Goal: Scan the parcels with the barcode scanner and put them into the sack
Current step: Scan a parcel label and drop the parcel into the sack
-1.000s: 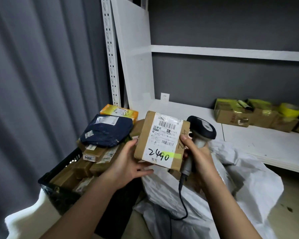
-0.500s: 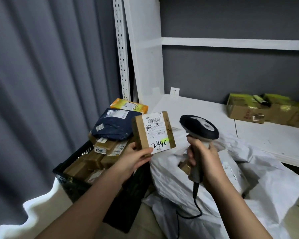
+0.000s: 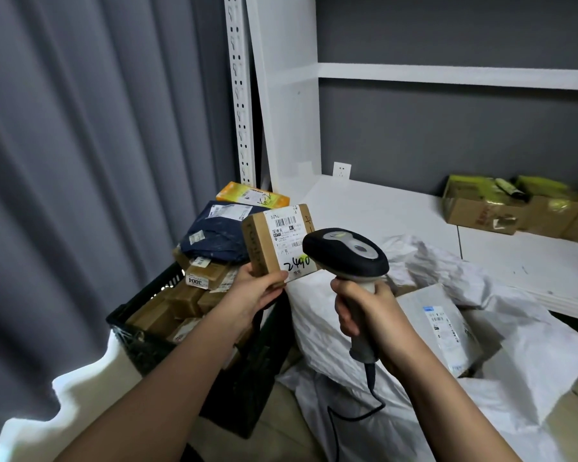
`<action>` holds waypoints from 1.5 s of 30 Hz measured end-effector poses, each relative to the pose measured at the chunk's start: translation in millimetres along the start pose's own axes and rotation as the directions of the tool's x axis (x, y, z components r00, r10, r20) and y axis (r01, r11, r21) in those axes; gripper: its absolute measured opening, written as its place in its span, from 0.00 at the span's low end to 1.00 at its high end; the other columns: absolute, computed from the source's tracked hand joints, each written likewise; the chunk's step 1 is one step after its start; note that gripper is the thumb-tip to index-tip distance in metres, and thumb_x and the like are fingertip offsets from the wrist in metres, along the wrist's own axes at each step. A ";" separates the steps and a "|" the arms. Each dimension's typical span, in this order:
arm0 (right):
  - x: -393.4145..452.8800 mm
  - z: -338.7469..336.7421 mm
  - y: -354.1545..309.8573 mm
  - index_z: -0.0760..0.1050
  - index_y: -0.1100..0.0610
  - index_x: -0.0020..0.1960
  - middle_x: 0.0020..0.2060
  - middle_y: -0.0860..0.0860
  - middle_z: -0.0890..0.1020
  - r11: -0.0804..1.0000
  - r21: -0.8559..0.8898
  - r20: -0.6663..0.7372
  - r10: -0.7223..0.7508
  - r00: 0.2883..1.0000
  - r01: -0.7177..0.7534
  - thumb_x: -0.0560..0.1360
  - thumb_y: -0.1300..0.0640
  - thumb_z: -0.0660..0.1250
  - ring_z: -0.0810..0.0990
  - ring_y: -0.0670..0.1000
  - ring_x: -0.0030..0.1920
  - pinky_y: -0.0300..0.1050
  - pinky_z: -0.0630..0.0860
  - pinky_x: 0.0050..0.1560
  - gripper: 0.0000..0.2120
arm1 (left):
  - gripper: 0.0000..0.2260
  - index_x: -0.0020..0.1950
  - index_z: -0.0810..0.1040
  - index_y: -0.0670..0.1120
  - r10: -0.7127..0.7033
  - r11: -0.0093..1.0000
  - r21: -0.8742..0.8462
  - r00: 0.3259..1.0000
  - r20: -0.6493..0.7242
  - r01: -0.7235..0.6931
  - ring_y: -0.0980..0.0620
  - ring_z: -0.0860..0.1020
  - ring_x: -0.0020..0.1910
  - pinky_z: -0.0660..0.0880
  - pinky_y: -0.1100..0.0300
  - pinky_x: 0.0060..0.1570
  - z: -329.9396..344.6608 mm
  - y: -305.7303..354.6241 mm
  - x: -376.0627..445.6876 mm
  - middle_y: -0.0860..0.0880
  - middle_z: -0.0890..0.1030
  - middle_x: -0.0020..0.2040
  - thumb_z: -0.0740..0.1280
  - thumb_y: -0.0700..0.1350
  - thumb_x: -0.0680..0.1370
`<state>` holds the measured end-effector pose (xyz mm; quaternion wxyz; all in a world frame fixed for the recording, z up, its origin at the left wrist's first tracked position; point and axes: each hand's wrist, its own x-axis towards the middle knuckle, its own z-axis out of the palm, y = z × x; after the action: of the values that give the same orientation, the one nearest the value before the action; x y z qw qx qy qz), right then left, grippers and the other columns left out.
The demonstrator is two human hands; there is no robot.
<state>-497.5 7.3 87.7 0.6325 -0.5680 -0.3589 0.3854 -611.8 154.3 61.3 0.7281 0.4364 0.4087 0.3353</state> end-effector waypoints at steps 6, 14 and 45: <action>-1.3 -2.3 -0.2 0.68 0.58 0.36 0.24 0.54 0.69 1.000 0.028 -0.006 0.001 1.000 -0.001 0.67 0.53 0.68 0.62 0.49 0.21 0.41 0.62 0.26 0.11 | 0.11 0.49 0.73 0.45 -0.005 1.000 0.010 1.000 0.010 0.005 0.49 0.81 0.47 0.75 0.56 0.56 -1.6 -2.9 5.5 0.44 0.81 0.50 0.70 0.31 0.74; -9.1 -53.6 -17.4 0.66 0.56 0.49 0.27 0.54 0.71 0.988 0.151 -0.262 0.017 0.965 0.023 0.78 0.60 0.64 0.64 0.49 0.23 0.41 0.64 0.25 0.06 | 0.30 0.61 0.64 0.49 0.189 0.841 0.521 0.981 -0.029 -0.147 0.49 0.78 0.55 0.75 0.51 0.59 4.0 -20.1 11.7 0.48 0.77 0.59 0.78 0.46 0.67; 11.9 -114.2 -14.1 0.67 0.57 0.54 0.27 0.50 0.75 0.969 0.242 -0.476 0.170 0.863 -0.057 0.76 0.57 0.68 0.67 0.48 0.22 0.37 0.64 0.23 0.11 | 0.08 0.53 0.78 0.46 -0.135 0.044 0.836 0.826 0.548 -0.547 0.47 0.77 0.53 0.67 0.60 0.45 162.6 -83.6 133.1 0.47 0.80 0.52 0.62 0.47 0.80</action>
<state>-389.3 -33.4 90.9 0.7379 -0.5941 -0.1068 0.3018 -397.8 175.0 -8.6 0.2509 0.9333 0.2522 -0.0484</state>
